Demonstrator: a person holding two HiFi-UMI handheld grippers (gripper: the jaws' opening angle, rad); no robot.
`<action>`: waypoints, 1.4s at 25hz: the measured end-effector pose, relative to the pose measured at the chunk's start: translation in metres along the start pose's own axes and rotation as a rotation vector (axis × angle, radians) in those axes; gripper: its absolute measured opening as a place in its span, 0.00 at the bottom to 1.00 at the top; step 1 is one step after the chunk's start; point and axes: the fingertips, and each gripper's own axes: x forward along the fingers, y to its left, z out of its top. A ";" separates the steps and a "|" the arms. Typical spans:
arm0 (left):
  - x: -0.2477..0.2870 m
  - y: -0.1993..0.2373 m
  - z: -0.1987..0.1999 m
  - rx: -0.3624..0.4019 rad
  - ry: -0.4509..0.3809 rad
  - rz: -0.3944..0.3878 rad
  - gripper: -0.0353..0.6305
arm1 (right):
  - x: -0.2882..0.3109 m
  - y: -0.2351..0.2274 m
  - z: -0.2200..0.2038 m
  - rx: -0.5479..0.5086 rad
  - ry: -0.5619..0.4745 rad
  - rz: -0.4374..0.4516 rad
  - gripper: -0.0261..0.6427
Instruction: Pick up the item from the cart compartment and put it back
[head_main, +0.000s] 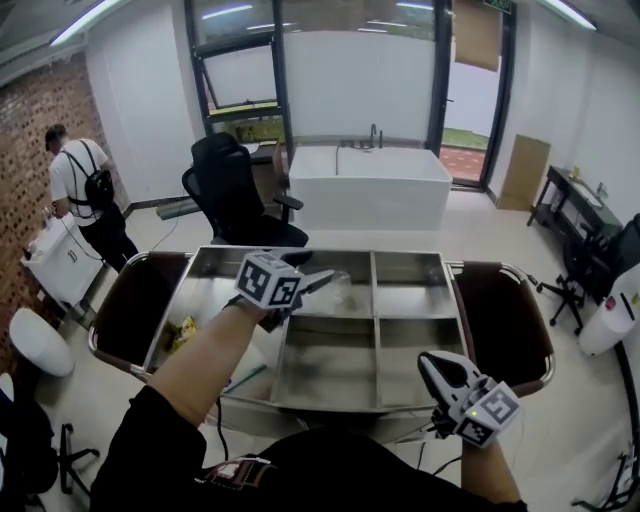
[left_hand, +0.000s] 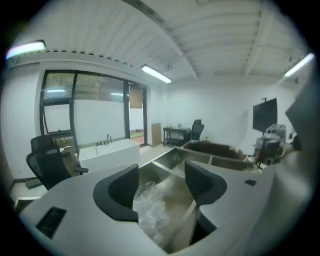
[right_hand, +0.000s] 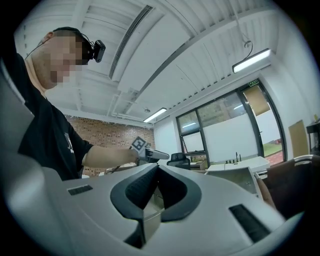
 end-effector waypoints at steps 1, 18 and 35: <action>-0.023 -0.013 0.008 -0.040 -0.083 -0.038 0.47 | 0.003 0.000 0.000 0.001 -0.001 0.007 0.03; -0.223 -0.095 -0.082 -0.382 -0.621 -0.098 0.04 | 0.052 0.019 -0.008 0.006 0.057 0.106 0.03; -0.224 -0.098 -0.075 -0.360 -0.614 -0.127 0.05 | 0.053 0.023 -0.010 0.005 0.075 0.086 0.03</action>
